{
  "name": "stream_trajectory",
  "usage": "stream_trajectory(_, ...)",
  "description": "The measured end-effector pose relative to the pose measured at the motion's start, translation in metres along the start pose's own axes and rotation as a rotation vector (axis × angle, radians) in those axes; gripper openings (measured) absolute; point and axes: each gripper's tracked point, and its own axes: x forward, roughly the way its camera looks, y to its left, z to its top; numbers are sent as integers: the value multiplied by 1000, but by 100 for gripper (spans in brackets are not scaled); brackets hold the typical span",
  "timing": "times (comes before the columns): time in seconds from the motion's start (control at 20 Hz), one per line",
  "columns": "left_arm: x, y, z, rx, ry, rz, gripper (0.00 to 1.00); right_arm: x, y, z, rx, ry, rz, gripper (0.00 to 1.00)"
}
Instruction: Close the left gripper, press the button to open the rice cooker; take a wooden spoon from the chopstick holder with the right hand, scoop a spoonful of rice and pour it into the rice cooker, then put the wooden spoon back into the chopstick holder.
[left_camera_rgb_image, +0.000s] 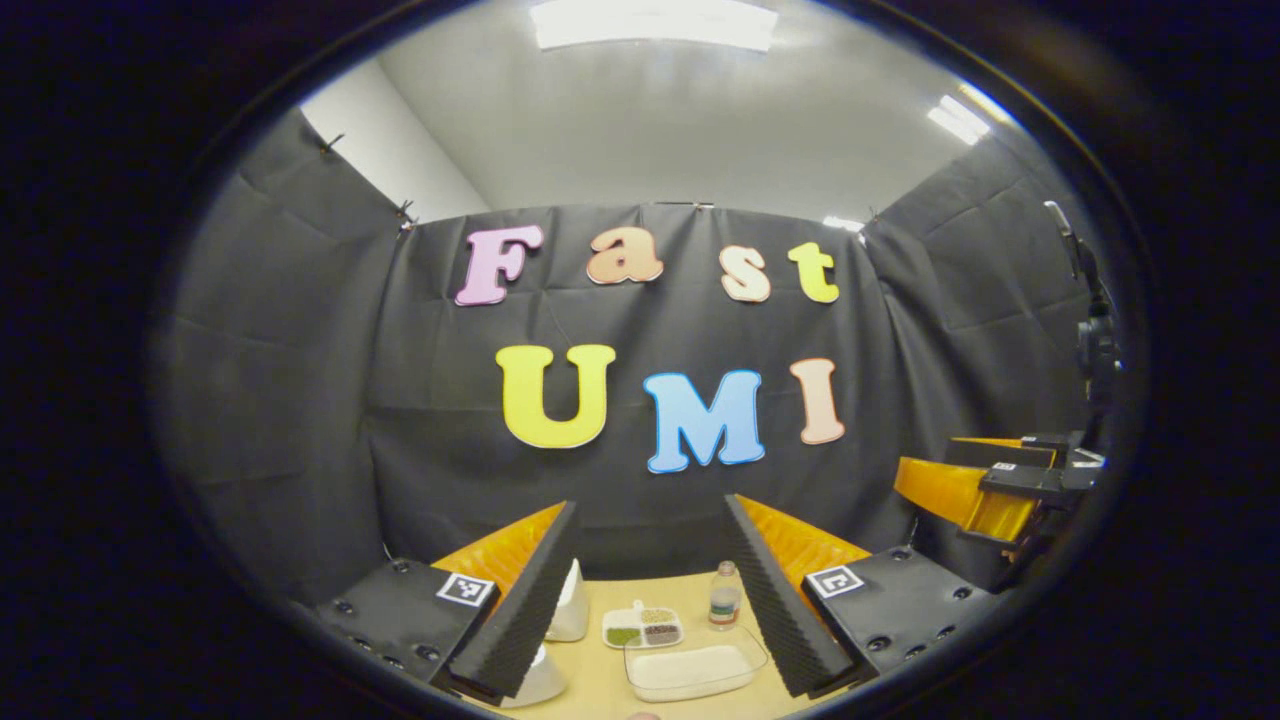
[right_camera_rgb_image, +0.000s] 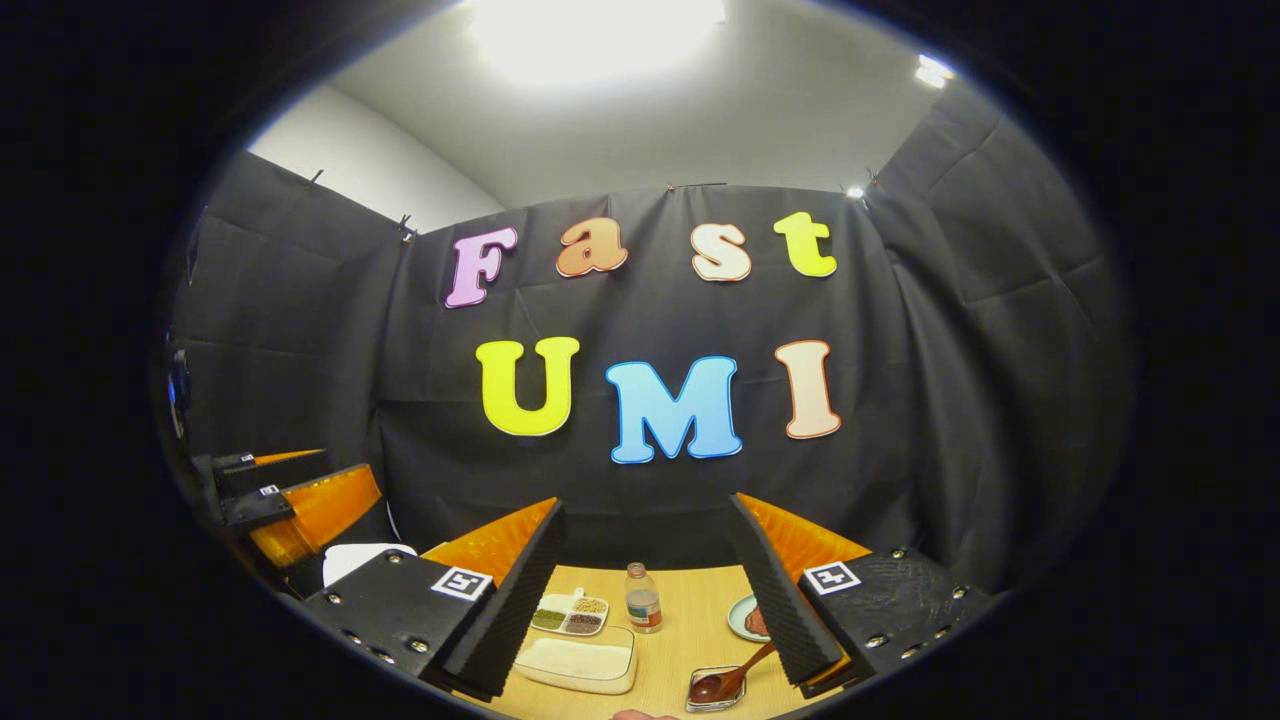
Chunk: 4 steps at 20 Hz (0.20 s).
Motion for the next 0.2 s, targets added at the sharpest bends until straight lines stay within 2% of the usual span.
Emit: stream_trajectory(0.2,5,16,-12,-20,8,7,98,0,5,-2,-2,7,-20,98)
